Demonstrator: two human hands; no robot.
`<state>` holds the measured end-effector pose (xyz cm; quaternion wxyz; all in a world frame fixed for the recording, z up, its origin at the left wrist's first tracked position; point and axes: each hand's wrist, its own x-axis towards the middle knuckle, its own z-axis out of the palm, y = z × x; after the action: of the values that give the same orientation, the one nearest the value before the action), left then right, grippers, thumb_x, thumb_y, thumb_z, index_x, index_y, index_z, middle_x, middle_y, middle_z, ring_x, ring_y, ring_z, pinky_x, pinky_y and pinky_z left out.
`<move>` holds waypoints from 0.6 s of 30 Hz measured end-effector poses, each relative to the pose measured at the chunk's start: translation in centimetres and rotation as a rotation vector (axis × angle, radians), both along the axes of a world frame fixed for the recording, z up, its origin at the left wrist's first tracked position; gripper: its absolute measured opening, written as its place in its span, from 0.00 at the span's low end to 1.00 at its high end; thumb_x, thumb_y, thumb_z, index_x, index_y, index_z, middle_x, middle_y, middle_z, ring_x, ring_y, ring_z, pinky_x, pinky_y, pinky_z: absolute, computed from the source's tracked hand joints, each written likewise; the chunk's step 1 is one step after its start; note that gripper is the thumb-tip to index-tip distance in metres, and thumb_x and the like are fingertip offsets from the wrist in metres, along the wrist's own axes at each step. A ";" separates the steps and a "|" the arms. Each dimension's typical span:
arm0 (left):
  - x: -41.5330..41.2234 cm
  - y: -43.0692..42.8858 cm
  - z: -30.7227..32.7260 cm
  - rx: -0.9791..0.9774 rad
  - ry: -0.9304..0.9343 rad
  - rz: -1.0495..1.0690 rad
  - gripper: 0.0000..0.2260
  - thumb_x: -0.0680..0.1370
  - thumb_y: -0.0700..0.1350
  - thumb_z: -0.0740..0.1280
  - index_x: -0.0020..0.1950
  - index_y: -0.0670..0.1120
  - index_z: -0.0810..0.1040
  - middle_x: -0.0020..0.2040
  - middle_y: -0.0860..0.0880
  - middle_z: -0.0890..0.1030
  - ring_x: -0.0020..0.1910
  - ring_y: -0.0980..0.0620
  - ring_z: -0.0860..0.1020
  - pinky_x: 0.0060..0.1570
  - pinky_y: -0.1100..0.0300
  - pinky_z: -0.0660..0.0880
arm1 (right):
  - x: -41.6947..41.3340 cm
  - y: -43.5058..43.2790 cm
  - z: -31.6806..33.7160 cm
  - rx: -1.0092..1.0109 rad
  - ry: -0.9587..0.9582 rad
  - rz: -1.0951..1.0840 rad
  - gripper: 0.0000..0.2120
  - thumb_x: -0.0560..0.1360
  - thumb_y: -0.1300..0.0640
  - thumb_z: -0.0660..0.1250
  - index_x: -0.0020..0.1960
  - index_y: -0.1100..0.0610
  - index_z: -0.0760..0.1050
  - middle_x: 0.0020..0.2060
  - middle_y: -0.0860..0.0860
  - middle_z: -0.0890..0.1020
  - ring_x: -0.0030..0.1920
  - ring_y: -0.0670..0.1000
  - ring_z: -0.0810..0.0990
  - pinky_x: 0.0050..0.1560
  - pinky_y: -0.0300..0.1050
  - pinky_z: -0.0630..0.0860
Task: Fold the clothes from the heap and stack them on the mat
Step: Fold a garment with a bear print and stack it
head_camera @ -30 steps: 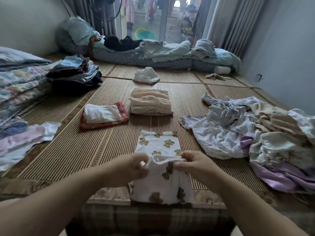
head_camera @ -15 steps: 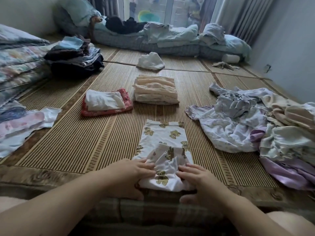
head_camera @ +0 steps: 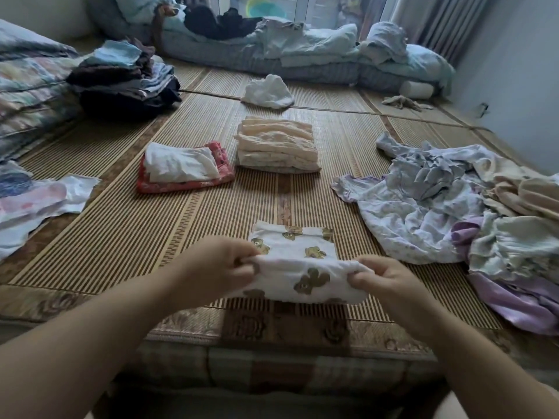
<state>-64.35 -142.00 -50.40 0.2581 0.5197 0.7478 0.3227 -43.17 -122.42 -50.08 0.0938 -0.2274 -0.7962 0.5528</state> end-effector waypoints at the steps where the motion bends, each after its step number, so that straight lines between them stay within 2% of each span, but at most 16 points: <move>1: -0.4 0.9 0.5 0.037 -0.021 0.058 0.09 0.74 0.44 0.65 0.36 0.56 0.79 0.32 0.56 0.80 0.26 0.59 0.74 0.25 0.68 0.69 | -0.7 0.6 0.6 -0.009 -0.014 -0.031 0.16 0.66 0.54 0.66 0.44 0.68 0.78 0.37 0.61 0.79 0.37 0.55 0.76 0.40 0.48 0.72; 4: -1.8 4.2 1.0 0.152 -0.089 0.236 0.06 0.76 0.45 0.65 0.44 0.53 0.81 0.35 0.51 0.82 0.32 0.53 0.80 0.30 0.62 0.77 | -3.8 2.8 1.4 -0.032 -0.038 -0.204 0.10 0.72 0.58 0.66 0.45 0.65 0.80 0.36 0.59 0.80 0.39 0.57 0.77 0.43 0.53 0.72; 6: -2.5 6.3 0.7 0.204 -0.200 0.382 0.08 0.78 0.49 0.65 0.56 0.51 0.79 0.46 0.49 0.83 0.41 0.50 0.82 0.40 0.52 0.81 | -6.1 4.1 0.9 -0.063 -0.049 -0.328 0.11 0.76 0.57 0.64 0.44 0.64 0.78 0.37 0.59 0.79 0.40 0.58 0.77 0.46 0.59 0.75; 8: -3.1 7.6 -0.4 0.190 -0.269 0.539 0.16 0.79 0.52 0.64 0.66 0.50 0.73 0.59 0.46 0.79 0.53 0.49 0.79 0.52 0.49 0.78 | -8.0 5.3 -0.1 -0.082 -0.078 -0.422 0.20 0.79 0.45 0.62 0.44 0.62 0.76 0.42 0.62 0.81 0.44 0.61 0.79 0.54 0.63 0.75; 10: -3.5 8.1 -1.6 0.080 -0.261 0.597 0.24 0.79 0.55 0.63 0.73 0.50 0.66 0.68 0.45 0.73 0.63 0.46 0.74 0.61 0.49 0.72 | -8.7 5.9 -1.2 0.006 -0.181 -0.437 0.29 0.75 0.34 0.58 0.48 0.61 0.77 0.51 0.63 0.81 0.50 0.61 0.79 0.56 0.59 0.74; 11: -3.7 8.2 -2.1 0.008 -0.262 0.592 0.27 0.78 0.56 0.64 0.74 0.50 0.63 0.70 0.46 0.71 0.66 0.45 0.72 0.62 0.49 0.70 | -8.7 6.1 -2.0 0.080 -0.249 -0.442 0.30 0.73 0.33 0.58 0.53 0.60 0.77 0.55 0.61 0.81 0.54 0.60 0.79 0.58 0.57 0.73; 13: -3.8 8.1 -2.6 -0.102 -0.241 0.549 0.33 0.75 0.56 0.69 0.76 0.50 0.60 0.70 0.46 0.71 0.63 0.47 0.74 0.56 0.53 0.73 | -8.5 6.2 -3.3 0.195 -0.358 -0.462 0.30 0.72 0.35 0.65 0.60 0.58 0.77 0.57 0.55 0.81 0.57 0.56 0.78 0.59 0.54 0.74; 14: -3.7 8.1 -2.7 -0.142 -0.210 0.525 0.35 0.74 0.55 0.71 0.76 0.50 0.60 0.69 0.47 0.72 0.58 0.49 0.76 0.50 0.56 0.74 | -8.4 6.1 -3.8 0.216 -0.394 -0.457 0.27 0.70 0.37 0.69 0.58 0.58 0.78 0.53 0.53 0.82 0.53 0.54 0.80 0.55 0.51 0.77; 16: -3.4 8.1 -2.9 -0.212 -0.160 0.475 0.35 0.70 0.53 0.73 0.74 0.50 0.62 0.61 0.49 0.76 0.48 0.54 0.78 0.44 0.58 0.77 | -8.6 5.6 -4.2 0.246 -0.471 -0.414 0.19 0.67 0.40 0.73 0.45 0.55 0.81 0.40 0.49 0.84 0.40 0.49 0.82 0.40 0.44 0.79; 17: -3.1 8.2 -2.9 -0.236 -0.156 0.459 0.35 0.69 0.52 0.73 0.73 0.51 0.63 0.57 0.50 0.77 0.46 0.55 0.79 0.43 0.57 0.79 | -8.8 5.2 -4.2 0.264 -0.504 -0.401 0.17 0.66 0.40 0.73 0.40 0.55 0.80 0.36 0.49 0.83 0.36 0.48 0.81 0.34 0.42 0.76; 18: -2.9 8.2 -3.0 -0.248 -0.162 0.450 0.35 0.68 0.51 0.74 0.72 0.53 0.63 0.55 0.51 0.77 0.45 0.55 0.79 0.42 0.57 0.79 | -9.0 4.9 -4.2 0.277 -0.520 -0.399 0.16 0.67 0.41 0.73 0.38 0.54 0.79 0.35 0.49 0.82 0.35 0.48 0.80 0.33 0.42 0.74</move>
<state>-67.26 -133.76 -53.37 0.3005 0.2772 0.8552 0.3185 -52.16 -117.50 -54.26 0.0241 -0.4964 -0.8009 0.3340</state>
